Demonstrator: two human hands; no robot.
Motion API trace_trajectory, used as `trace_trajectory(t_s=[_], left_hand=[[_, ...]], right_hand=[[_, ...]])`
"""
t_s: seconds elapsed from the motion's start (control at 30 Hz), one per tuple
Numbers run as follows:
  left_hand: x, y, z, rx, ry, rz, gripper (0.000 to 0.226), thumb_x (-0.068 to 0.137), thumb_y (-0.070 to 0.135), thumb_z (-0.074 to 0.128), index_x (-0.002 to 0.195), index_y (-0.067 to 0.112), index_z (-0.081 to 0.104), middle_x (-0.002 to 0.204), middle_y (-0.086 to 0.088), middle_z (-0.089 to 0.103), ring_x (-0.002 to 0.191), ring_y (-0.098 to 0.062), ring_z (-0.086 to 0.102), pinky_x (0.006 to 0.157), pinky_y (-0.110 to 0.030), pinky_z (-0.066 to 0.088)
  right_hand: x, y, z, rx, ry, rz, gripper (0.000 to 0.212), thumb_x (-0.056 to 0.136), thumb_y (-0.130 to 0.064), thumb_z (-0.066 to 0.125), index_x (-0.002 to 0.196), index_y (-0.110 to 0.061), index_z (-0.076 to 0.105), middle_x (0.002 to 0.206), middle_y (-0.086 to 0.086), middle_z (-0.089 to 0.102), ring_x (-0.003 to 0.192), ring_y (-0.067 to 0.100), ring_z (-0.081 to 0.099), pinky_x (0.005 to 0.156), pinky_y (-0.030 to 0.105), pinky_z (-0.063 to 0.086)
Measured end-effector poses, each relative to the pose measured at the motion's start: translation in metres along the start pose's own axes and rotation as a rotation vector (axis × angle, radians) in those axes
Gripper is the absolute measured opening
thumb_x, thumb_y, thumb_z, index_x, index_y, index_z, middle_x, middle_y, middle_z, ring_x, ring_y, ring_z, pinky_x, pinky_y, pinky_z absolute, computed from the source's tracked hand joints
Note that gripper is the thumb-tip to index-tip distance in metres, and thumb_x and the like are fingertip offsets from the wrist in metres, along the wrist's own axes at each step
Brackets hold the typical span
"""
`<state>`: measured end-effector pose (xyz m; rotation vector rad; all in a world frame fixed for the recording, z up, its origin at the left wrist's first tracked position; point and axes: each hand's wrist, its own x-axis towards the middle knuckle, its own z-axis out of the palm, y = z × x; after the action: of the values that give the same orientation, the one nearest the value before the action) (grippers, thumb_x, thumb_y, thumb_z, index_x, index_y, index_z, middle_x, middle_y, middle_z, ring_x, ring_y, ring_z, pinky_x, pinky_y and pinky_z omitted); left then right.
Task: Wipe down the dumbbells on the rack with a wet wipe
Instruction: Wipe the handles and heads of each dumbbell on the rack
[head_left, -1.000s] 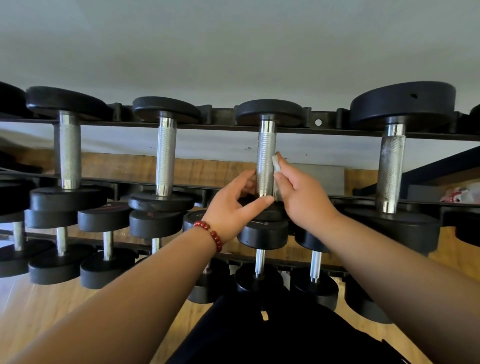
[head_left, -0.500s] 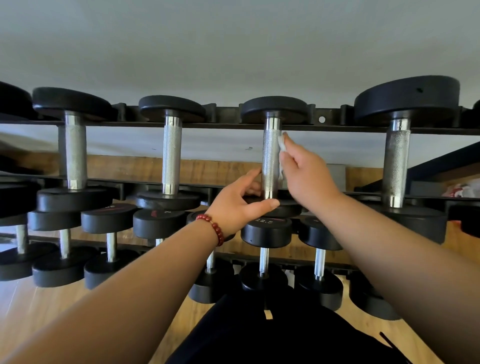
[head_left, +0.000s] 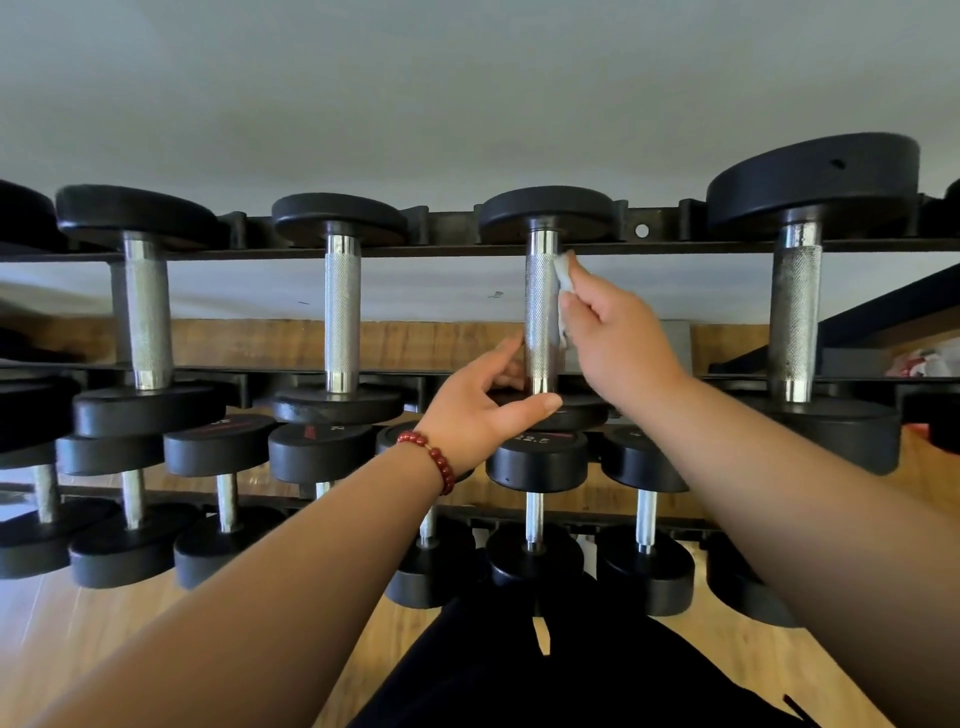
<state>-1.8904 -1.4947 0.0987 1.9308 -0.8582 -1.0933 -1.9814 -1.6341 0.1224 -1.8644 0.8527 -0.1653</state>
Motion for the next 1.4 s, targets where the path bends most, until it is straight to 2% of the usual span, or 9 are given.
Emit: trace_trajectory(t_s=[0.13, 0.23, 0.33, 0.43, 0.63, 0.77, 0.97, 1.1, 1.4], left_hand=[[0.0, 0.0, 0.001, -0.001, 0.024, 0.016, 0.056, 0.088, 0.027, 0.067, 0.131, 0.046, 0.036, 0.107, 0.017, 0.059, 0.097, 0.015, 0.053, 0.078, 0.003, 0.037], [-0.001, 0.0, 0.002, 0.013, 0.03, 0.023, 0.063, 0.088, 0.033, 0.066, 0.142, 0.041, 0.035, 0.113, 0.019, 0.055, 0.101, 0.015, 0.051, 0.077, 0.004, 0.037], [-0.001, -0.004, 0.003, 0.001, 0.034, 0.018, 0.067, 0.087, 0.036, 0.067, 0.147, 0.033, 0.035, 0.115, 0.019, 0.054, 0.102, 0.014, 0.051, 0.078, 0.004, 0.037], [-0.001, -0.005, 0.003, -0.008, 0.043, 0.033, 0.066, 0.088, 0.037, 0.067, 0.146, 0.031, 0.039, 0.116, 0.014, 0.057, 0.102, 0.014, 0.052, 0.079, 0.003, 0.037], [-0.003, 0.0, 0.003, -0.005, 0.047, 0.032, 0.057, 0.09, 0.03, 0.066, 0.136, 0.041, 0.035, 0.109, 0.02, 0.053, 0.096, 0.021, 0.049, 0.077, 0.005, 0.036], [-0.002, 0.0, 0.005, -0.06, 0.054, 0.027, 0.072, 0.078, 0.046, 0.066, 0.143, 0.033, 0.038, 0.11, 0.017, 0.057, 0.101, 0.012, 0.053, 0.082, -0.003, 0.041], [-0.002, -0.003, 0.007, -0.121, 0.1, 0.016, 0.079, 0.064, 0.056, 0.069, 0.133, 0.035, 0.036, 0.109, 0.011, 0.06, 0.1, 0.005, 0.057, 0.086, -0.006, 0.042], [-0.002, -0.004, 0.008, -0.132, 0.104, 0.019, 0.084, 0.059, 0.062, 0.066, 0.133, 0.032, 0.038, 0.108, 0.011, 0.06, 0.101, 0.004, 0.058, 0.086, -0.009, 0.044], [-0.004, 0.0, 0.008, -0.134, 0.115, 0.015, 0.055, 0.059, 0.062, 0.066, 0.108, 0.045, 0.048, 0.108, 0.014, 0.061, 0.1, 0.004, 0.058, 0.088, -0.013, 0.046]], right_hand=[[-0.027, 0.008, 0.001, -0.033, -0.086, 0.002, 0.048, 0.105, -0.023, 0.037, 0.152, -0.029, 0.027, 0.123, -0.013, 0.05, 0.104, -0.002, 0.048, 0.069, -0.006, 0.035], [-0.012, 0.005, -0.004, -0.011, -0.124, 0.0, 0.046, 0.106, -0.024, 0.037, 0.151, -0.028, 0.03, 0.125, -0.012, 0.05, 0.097, -0.005, 0.048, 0.068, -0.007, 0.034], [-0.01, 0.006, -0.009, 0.035, -0.219, 0.034, 0.046, 0.106, -0.027, 0.037, 0.151, -0.032, 0.031, 0.13, -0.018, 0.047, 0.112, -0.002, 0.046, 0.078, 0.0, 0.036], [-0.017, 0.013, -0.013, 0.148, -0.324, 0.083, 0.046, 0.104, -0.026, 0.041, 0.149, -0.033, 0.036, 0.139, -0.013, 0.053, 0.126, 0.006, 0.049, 0.104, 0.025, 0.04], [0.007, 0.001, 0.001, 0.359, -0.273, 0.189, 0.042, 0.099, -0.028, 0.054, 0.139, -0.019, 0.045, 0.128, 0.002, 0.059, 0.118, 0.017, 0.055, 0.103, 0.035, 0.044], [0.008, 0.007, 0.0, 0.479, -0.271, 0.233, 0.038, 0.097, -0.019, 0.056, 0.134, -0.012, 0.051, 0.124, 0.008, 0.062, 0.115, 0.021, 0.06, 0.104, 0.041, 0.046], [0.031, -0.006, -0.002, 0.699, -0.262, 0.255, 0.016, 0.097, -0.006, 0.052, 0.111, -0.011, 0.059, 0.114, 0.011, 0.064, 0.108, 0.023, 0.062, 0.095, 0.038, 0.051], [0.029, -0.005, 0.002, 0.731, -0.234, 0.241, 0.021, 0.097, -0.006, 0.051, 0.118, -0.007, 0.057, 0.109, 0.006, 0.063, 0.102, 0.019, 0.061, 0.09, 0.035, 0.052], [0.044, -0.01, 0.0, 0.814, -0.186, 0.228, 0.016, 0.1, -0.008, 0.048, 0.113, -0.013, 0.057, 0.104, 0.004, 0.063, 0.1, 0.018, 0.064, 0.09, 0.038, 0.052]])
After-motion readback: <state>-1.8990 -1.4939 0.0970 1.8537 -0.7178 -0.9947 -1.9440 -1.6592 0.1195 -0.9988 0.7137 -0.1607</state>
